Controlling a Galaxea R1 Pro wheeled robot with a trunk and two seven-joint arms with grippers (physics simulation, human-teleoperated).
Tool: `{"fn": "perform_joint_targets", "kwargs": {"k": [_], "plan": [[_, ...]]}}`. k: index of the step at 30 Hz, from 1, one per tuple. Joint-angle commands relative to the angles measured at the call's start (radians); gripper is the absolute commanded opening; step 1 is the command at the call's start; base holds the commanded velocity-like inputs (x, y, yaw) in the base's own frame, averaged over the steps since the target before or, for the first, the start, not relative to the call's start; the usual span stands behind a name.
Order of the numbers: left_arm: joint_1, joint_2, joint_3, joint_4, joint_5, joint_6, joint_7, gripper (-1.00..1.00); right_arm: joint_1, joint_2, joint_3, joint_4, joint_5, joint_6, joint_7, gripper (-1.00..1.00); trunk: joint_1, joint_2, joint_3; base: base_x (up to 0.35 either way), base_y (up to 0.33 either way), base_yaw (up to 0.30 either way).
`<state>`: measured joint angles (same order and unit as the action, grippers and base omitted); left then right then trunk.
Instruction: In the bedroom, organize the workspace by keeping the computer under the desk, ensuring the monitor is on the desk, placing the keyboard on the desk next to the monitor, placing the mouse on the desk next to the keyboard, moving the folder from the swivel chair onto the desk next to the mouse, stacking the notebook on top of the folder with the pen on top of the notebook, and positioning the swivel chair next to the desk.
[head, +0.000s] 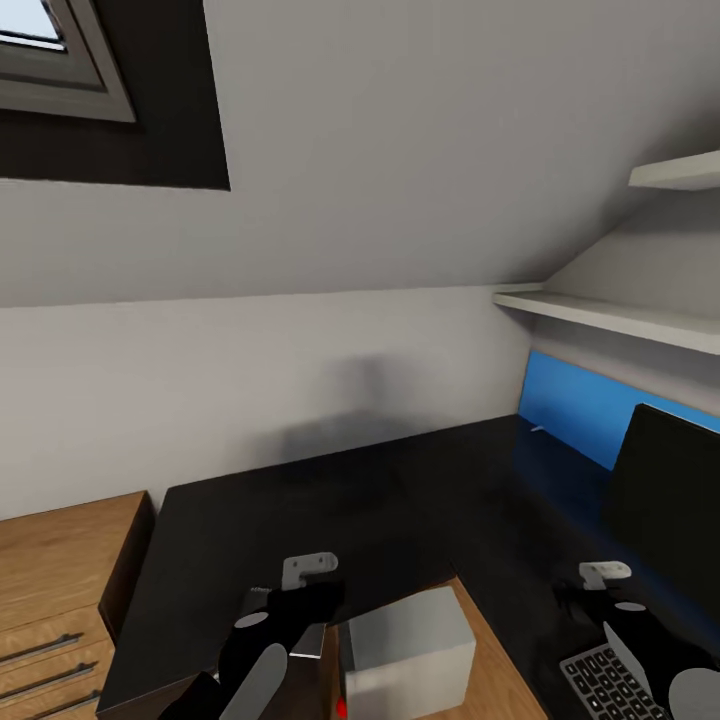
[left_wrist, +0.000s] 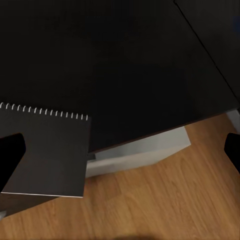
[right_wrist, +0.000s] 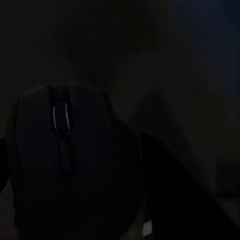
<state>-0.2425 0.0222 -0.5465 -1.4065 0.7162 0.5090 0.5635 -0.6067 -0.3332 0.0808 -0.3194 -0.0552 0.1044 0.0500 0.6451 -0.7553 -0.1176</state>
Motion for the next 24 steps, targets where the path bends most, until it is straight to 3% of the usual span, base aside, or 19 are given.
{"fn": "perform_joint_targets", "kwargs": {"k": [1, 24], "plan": [[-0.001, 0.001, -0.003, -0.002, 0.010, 0.000, 0.010, 1.00, -0.001, -0.001, 0.008, -0.002, -0.009, 0.003, -0.001, -1.00, 0.004, -0.009, -0.005, 0.000, 0.000, 0.000], [-0.001, 0.001, -0.001, 0.000, 0.012, 0.000, 0.010, 1.00, -0.001, 0.001, 0.008, 0.000, -0.006, -0.053, -0.064, -1.00, 0.092, -0.170, -0.077, 0.000, 0.000, 0.000]]}}
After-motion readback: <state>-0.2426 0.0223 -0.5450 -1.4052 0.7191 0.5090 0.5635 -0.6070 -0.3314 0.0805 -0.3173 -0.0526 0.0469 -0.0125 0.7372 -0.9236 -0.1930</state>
